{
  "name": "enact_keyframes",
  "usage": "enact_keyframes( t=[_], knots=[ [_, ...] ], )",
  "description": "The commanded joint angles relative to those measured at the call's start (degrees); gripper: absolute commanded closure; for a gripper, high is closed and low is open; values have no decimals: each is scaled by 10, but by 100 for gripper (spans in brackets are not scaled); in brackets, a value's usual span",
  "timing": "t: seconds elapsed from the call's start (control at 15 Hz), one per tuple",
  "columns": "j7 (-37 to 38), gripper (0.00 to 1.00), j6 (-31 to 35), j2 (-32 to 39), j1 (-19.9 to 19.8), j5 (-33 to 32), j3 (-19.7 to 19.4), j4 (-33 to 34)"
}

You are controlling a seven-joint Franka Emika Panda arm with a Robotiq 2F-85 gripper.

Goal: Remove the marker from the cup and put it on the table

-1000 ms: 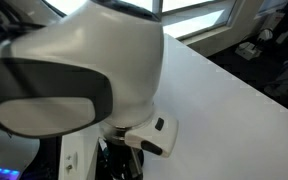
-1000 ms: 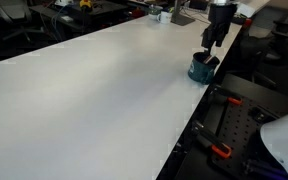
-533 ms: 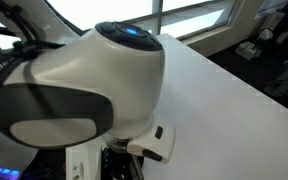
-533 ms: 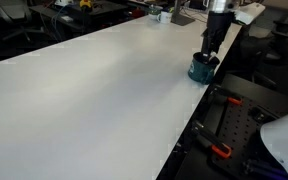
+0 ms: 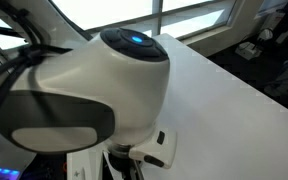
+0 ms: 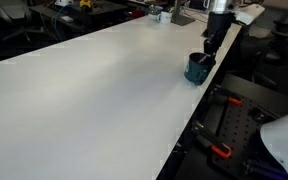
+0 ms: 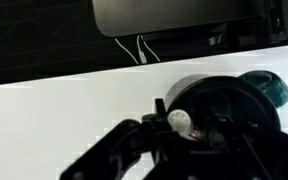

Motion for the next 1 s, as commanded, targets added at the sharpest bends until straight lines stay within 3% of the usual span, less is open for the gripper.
enact_keyframes(
  t=[0.0, 0.2, 0.27, 0.33, 0.4, 0.8, 0.93],
  knots=[
    [-3, 95, -6, 12, 1, -3, -8, 9],
    [0, 93, -7, 11, 1, -7, -9, 9],
    [2, 87, -7, 12, 1, -9, -9, 9],
    [5, 45, -9, 11, 1, -10, -9, 9],
    [5, 45, -9, 9, 2, -9, -8, 9],
    [24, 1, -28, -11, 10, -27, -5, 5],
    [38, 0, -44, -22, 12, -42, -4, 5]
  ],
)
